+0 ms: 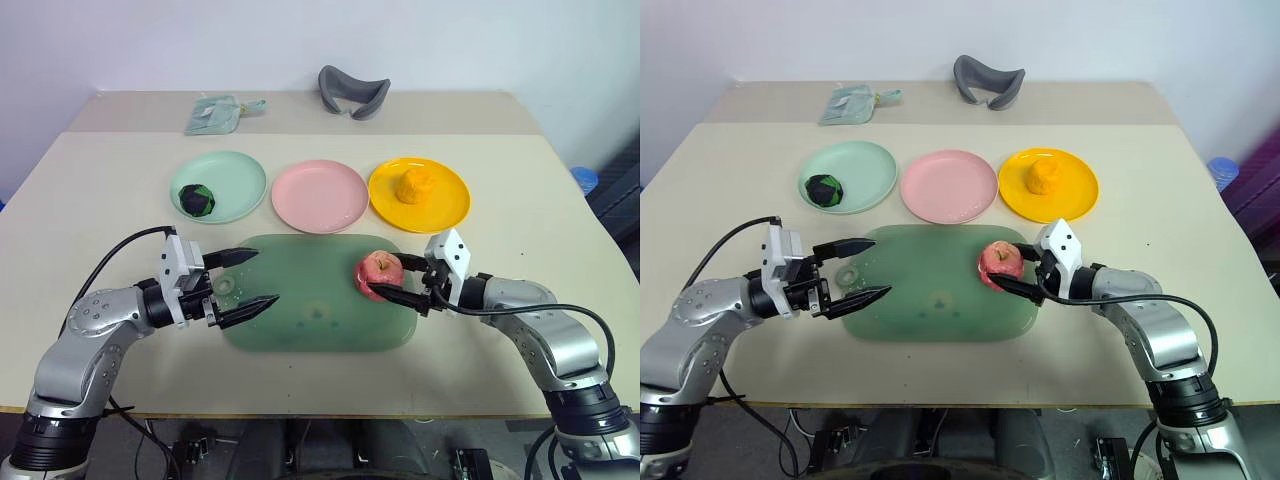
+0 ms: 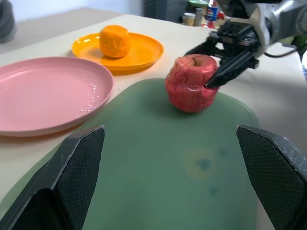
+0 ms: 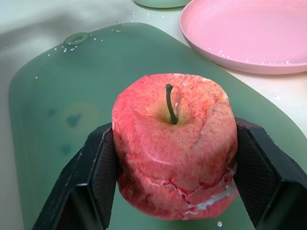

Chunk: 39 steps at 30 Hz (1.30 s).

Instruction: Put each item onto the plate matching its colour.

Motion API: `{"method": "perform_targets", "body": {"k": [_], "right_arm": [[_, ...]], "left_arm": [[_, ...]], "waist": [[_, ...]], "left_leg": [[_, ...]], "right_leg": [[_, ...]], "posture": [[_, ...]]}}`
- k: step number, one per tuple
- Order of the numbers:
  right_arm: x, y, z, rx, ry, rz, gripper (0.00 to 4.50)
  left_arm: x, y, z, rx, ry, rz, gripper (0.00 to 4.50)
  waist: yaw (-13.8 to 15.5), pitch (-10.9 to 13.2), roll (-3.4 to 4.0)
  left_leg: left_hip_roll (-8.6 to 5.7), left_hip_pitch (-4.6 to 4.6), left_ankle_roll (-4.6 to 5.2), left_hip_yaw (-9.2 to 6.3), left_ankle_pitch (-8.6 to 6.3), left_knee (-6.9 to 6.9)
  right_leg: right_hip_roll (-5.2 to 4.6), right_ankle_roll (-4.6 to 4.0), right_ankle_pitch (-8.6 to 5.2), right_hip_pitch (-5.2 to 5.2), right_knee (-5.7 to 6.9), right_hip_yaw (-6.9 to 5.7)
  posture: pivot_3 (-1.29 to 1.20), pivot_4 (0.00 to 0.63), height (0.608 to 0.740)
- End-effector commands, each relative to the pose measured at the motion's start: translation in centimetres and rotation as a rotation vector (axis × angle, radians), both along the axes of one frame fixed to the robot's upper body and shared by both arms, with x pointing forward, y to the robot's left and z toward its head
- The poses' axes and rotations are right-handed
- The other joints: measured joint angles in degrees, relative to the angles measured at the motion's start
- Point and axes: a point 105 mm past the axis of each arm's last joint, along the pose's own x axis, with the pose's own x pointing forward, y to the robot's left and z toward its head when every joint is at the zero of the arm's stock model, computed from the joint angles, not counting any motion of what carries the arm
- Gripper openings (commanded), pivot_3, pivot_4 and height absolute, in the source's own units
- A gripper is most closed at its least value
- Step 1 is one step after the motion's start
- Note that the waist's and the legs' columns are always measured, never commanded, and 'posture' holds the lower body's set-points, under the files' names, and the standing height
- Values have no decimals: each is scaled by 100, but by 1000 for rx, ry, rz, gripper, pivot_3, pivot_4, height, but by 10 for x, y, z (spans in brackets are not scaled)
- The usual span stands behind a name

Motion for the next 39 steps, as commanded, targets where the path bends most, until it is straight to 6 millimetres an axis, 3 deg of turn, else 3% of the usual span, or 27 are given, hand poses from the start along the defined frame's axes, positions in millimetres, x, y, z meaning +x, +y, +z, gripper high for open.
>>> {"method": "perform_targets", "body": {"k": [1,9,16,21,22,24,26,30,34,39], "right_arm": [[9,6,17,35,-72,-2,2684],[68,44,54,169,-273,-74,2684],[112,67,50,194,-290,-135,2684],[128,79,43,181,-278,-140,2684],[130,82,41,180,-270,-136,2684],[132,85,39,186,-259,-130,3720],[134,86,38,187,-257,-133,4470],[138,80,46,197,-287,-161,4470],[130,60,66,232,-377,-162,4470],[83,24,75,223,-465,-107,4470]], "left_arm": [[5,0,17,-36,-78,67,4500],[38,3,23,-93,-171,348,4500],[46,6,18,-116,-199,495,4500],[42,8,14,-128,-215,527,4500],[41,8,13,-129,-217,531,4500],[39,8,11,-129,-218,537,4500],[37,9,9,-126,-218,545,4500],[34,9,4,-129,-208,547,4500],[29,8,1,-132,-204,522,4500],[26,15,-5,-79,-253,529,4500]], "waist": [[-1,0,0],[-20,0,0],[-19,0,0],[-70,0,0],[-75,0,0],[-71,0,0],[-80,0,0],[-95,0,0],[-105,1,1],[-35,0,1]], "left_leg": [[0,0,0,0,0,0],[0,1,-21,2,12,2],[-2,-2,-22,7,13,3],[2,-1,-26,10,15,-1],[2,-1,-26,11,15,-1],[2,-2,-26,11,15,0],[1,-1,-26,11,15,0],[2,-1,-26,10,15,-1],[2,-2,-26,10,15,-1],[2,-4,-24,5,13,-4]], "right_leg": [[0,0,0,0,0,0],[6,0,0,-3,6,0],[2,1,1,-5,7,-1],[5,1,1,-12,12,-1],[5,1,1,-12,12,-1],[3,1,1,-11,12,-1],[2,1,1,-10,12,-1],[1,1,1,-10,13,-1],[-1,1,1,-10,13,-1],[-3,1,1,-9,11,-2]], "posture": [[0,150,740],[0,150,740],[0,150,740],[0,150,740],[0,150,740],[0,150,740],[0,150,740],[0,150,740],[0,150,740],[0,150,740]]}}
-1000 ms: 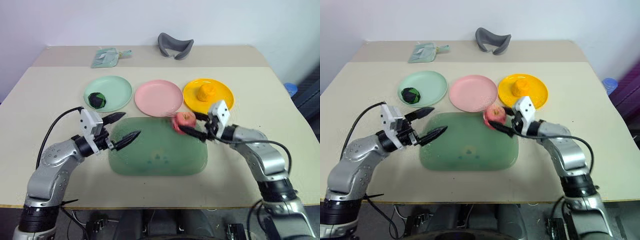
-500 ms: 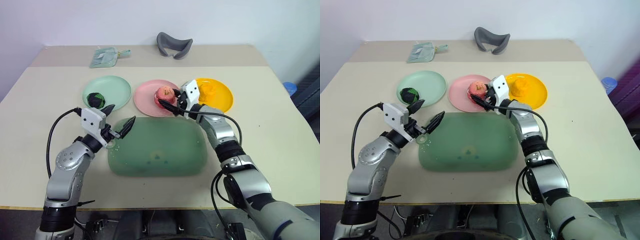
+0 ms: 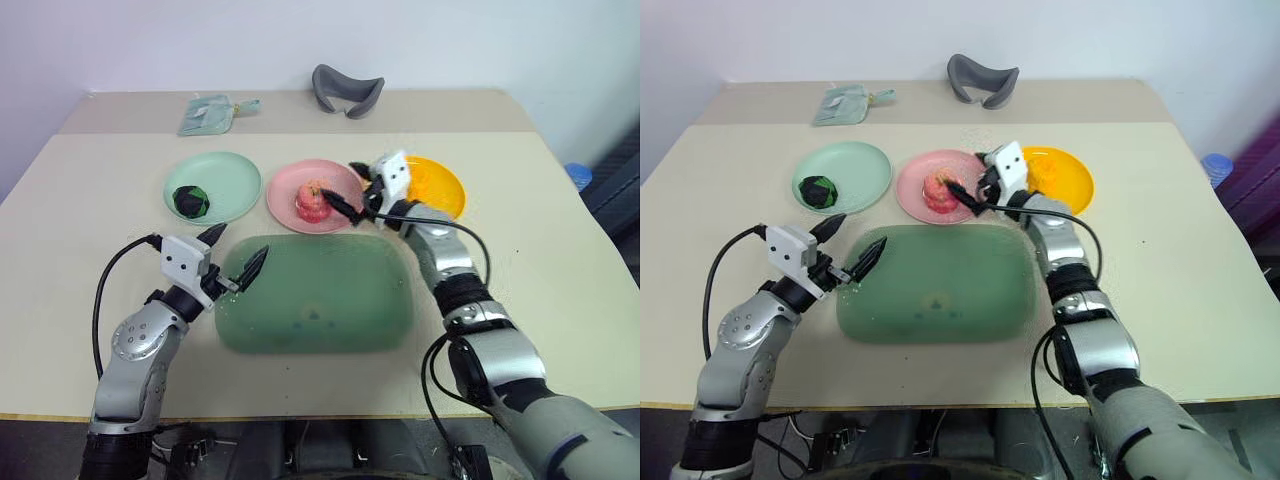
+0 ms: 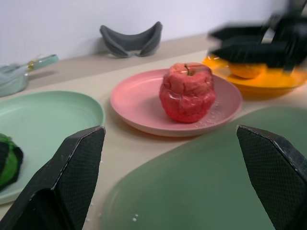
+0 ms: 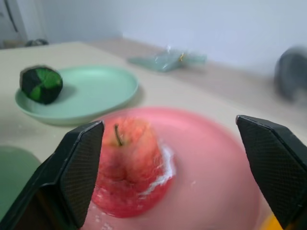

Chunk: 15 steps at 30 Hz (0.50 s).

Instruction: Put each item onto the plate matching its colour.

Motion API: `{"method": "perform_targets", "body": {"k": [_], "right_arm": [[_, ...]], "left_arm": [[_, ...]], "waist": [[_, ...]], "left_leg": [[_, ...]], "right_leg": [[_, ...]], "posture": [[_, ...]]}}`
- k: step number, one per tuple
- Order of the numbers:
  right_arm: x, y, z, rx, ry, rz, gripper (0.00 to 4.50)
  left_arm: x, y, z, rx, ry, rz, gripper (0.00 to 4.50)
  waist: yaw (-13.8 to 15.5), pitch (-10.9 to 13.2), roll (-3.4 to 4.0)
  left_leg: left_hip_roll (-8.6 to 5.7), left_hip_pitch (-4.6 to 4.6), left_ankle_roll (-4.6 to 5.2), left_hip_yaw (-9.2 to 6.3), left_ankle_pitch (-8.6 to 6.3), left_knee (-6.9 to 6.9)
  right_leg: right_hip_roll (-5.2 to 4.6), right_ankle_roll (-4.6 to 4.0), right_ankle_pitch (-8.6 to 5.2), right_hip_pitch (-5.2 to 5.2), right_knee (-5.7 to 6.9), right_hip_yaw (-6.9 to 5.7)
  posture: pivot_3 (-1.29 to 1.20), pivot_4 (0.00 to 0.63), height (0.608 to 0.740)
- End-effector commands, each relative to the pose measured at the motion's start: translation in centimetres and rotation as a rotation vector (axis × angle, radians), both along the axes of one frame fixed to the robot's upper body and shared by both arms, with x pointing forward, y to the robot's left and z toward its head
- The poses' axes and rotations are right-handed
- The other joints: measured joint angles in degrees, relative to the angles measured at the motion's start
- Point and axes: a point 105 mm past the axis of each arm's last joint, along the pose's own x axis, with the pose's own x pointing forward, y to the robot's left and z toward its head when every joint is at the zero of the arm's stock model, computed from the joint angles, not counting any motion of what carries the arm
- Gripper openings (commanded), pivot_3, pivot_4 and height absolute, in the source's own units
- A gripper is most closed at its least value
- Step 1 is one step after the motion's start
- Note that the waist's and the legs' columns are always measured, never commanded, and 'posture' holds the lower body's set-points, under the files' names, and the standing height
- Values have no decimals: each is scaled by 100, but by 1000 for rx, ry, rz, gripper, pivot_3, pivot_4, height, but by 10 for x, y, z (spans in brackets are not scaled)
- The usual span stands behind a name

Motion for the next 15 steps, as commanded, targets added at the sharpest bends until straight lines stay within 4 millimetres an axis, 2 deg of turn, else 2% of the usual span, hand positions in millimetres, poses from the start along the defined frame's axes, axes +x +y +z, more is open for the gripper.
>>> {"method": "perform_targets", "body": {"k": [1,4,6,10,15], "right_arm": [[-35,-18,19,10,-86,38,4470],[-63,-43,15,-6,-70,-14,4470],[-89,-66,2,-21,1,-51,4470],[-128,-96,-26,-102,126,-91,4470],[-155,-123,-40,-105,226,-142,4470]], "left_arm": [[-5,2,9,27,-86,-25,4500],[-4,9,12,-27,-88,-41,4500],[-7,15,18,-5,-86,-82,4500],[-20,21,18,11,-23,-165,4500],[-31,22,18,40,53,-234,4500]], "waist": [[42,0,0],[51,0,0],[73,0,0],[58,-1,-1],[41,-1,0]], "left_leg": [[0,0,0,1,0,-1],[0,0,1,2,0,1],[1,2,2,1,-1,2],[0,5,4,-3,-2,0],[2,19,30,-5,-17,-2]], "right_leg": [[-1,0,0,0,-3,0],[-2,0,0,0,-4,1],[-2,0,0,1,-3,1],[-2,-1,0,9,-8,1],[-2,-1,-1,21,-9,2]], "posture": [[0,150,740],[0,150,740],[0,150,740],[0,150,740],[0,150,740]]}}
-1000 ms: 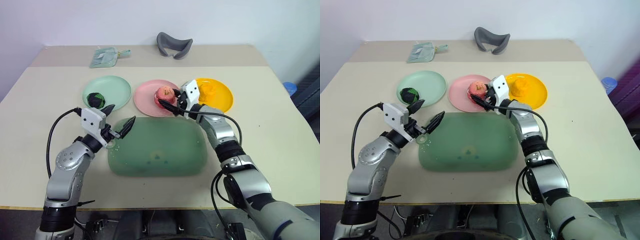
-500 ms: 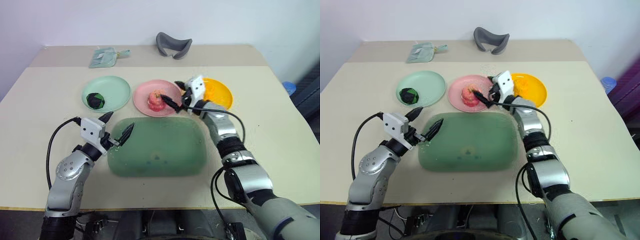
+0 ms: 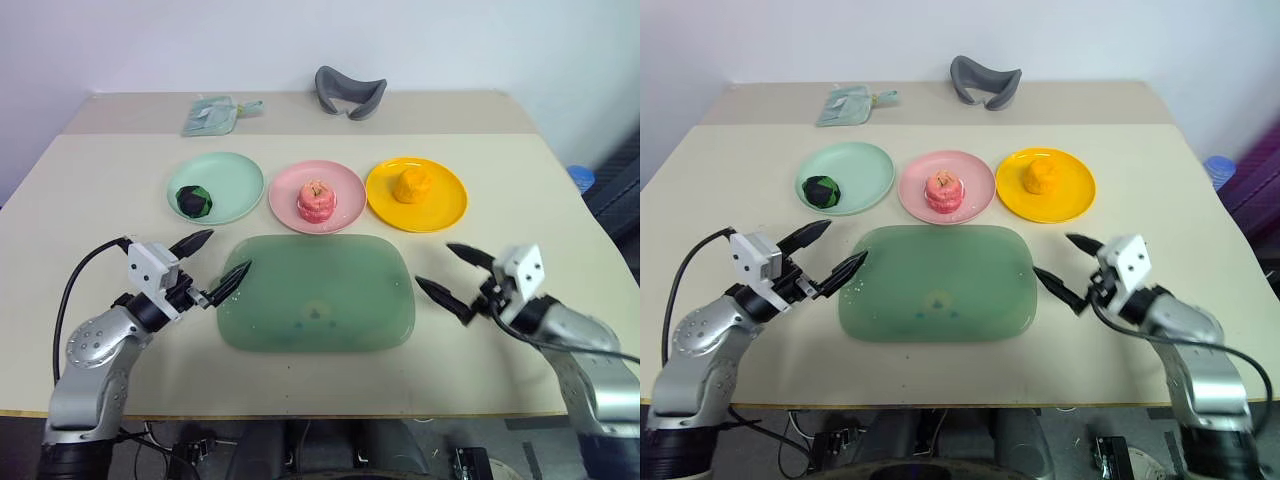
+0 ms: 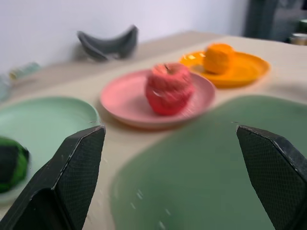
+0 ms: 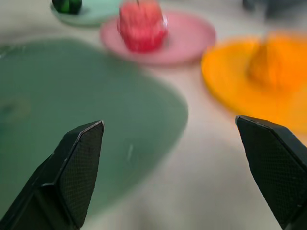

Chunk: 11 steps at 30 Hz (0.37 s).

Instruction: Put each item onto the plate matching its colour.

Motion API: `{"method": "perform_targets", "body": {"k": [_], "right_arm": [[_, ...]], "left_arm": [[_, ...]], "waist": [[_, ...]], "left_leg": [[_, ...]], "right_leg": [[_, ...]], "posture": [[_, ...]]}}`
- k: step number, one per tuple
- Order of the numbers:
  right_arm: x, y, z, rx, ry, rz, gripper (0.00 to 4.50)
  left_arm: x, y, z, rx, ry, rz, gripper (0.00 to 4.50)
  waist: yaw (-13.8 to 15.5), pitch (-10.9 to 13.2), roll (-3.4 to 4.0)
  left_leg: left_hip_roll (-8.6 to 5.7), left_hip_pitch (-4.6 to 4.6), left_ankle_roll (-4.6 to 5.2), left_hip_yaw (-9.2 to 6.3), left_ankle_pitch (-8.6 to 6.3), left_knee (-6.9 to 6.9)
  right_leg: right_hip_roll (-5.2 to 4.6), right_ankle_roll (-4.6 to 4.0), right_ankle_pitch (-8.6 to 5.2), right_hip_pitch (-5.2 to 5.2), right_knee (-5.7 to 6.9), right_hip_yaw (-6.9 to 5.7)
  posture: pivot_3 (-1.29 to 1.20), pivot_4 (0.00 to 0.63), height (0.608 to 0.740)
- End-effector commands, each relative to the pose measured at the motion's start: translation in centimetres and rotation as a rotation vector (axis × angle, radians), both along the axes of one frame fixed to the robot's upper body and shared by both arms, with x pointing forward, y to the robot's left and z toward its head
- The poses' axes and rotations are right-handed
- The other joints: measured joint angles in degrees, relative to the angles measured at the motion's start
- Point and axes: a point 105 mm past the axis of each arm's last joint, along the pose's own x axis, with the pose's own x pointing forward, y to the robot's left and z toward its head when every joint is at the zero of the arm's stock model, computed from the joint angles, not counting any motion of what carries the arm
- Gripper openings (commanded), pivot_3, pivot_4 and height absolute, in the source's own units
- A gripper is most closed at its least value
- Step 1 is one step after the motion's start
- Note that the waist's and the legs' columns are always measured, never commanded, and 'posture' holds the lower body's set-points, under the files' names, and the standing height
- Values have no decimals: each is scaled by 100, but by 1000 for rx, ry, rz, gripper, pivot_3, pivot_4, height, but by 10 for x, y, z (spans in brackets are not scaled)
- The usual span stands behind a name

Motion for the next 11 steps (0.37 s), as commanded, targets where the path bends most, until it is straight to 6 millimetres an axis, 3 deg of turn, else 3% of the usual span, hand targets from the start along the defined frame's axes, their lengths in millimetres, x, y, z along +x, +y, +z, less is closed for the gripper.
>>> {"method": "perform_targets", "body": {"k": [1,11], "right_arm": [[-16,-14,15,-17,-30,-2,4470],[-25,-56,8,-47,15,-82,4470]], "left_arm": [[-11,-3,15,33,-12,-76,4500],[-15,-6,14,63,57,-134,4500]], "waist": [[20,0,0],[39,0,1]], "left_leg": [[0,5,1,0,-1,1],[-2,38,9,-5,-5,-5]], "right_leg": [[0,-1,0,6,0,0],[-1,-3,-2,45,-17,-2]], "posture": [[0,150,740],[0,150,740]]}}
